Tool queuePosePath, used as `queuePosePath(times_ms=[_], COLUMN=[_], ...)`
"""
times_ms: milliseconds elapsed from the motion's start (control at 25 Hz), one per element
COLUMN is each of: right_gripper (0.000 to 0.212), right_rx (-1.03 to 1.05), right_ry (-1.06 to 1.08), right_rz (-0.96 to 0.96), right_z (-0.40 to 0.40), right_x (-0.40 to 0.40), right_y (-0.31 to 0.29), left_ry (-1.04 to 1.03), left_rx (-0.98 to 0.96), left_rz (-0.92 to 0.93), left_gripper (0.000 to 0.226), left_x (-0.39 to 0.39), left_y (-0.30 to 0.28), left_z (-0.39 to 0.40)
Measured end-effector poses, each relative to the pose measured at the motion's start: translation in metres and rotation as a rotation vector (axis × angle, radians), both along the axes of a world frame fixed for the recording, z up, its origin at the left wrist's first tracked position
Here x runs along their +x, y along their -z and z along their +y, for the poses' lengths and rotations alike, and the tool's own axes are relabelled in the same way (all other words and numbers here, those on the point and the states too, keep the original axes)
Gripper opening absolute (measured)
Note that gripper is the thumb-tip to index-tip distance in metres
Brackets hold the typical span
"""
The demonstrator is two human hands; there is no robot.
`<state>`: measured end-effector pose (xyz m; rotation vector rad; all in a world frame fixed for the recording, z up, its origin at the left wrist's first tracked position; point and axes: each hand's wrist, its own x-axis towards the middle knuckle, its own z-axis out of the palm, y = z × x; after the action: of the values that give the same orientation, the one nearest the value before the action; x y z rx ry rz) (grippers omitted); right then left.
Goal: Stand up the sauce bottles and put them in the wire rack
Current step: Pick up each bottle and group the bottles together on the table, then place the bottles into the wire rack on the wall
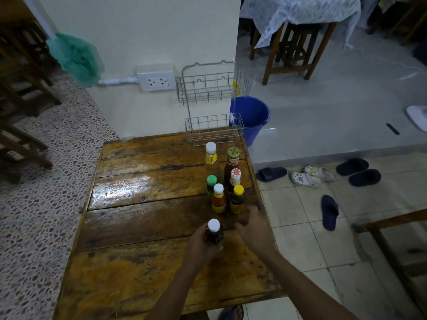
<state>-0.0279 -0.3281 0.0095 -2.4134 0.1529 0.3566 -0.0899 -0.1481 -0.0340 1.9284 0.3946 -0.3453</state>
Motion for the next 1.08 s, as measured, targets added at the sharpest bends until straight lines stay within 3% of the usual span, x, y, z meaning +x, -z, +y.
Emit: queuePosePath(times_ms=[120,480,720,800,960,1080], right_gripper=[0.060,0.044,0.067,0.061,0.041,0.047], right_rx=[0.056,0.154,0.129,0.144,0.308,0.423], right_ry=[0.021,-0.036,-0.176,-0.105,-0.028,-0.007], right_rz=[-0.047,-0.081,-0.121,-0.092,-0.074,-0.118], right_z=[-0.006,-0.004,-0.013,-0.017,-0.041,-0.063], right_x=[0.026,0.032,0.029,0.033,0.036,0.057], right_y=[0.000,0.008,0.011,0.012,-0.024,-0.071], left_ry=[-0.035,0.028,0.053,0.048,0.016,-0.060], left_rx=[0.017,0.071,0.091,0.081,0.048,0.050], left_rz=[-0.038,-0.047,-0.047,-0.058,-0.091,-0.148], left_gripper=[0.072,0.057,0.060,0.057,0.058,0.064], left_x=[0.001,-0.004,-0.007,-0.007,-0.008,0.007], left_y=[-0.005,-0.023,-0.031,-0.032,-0.037,-0.054], left_z=[-0.002,0.009,0.009,0.009,0.014,0.029])
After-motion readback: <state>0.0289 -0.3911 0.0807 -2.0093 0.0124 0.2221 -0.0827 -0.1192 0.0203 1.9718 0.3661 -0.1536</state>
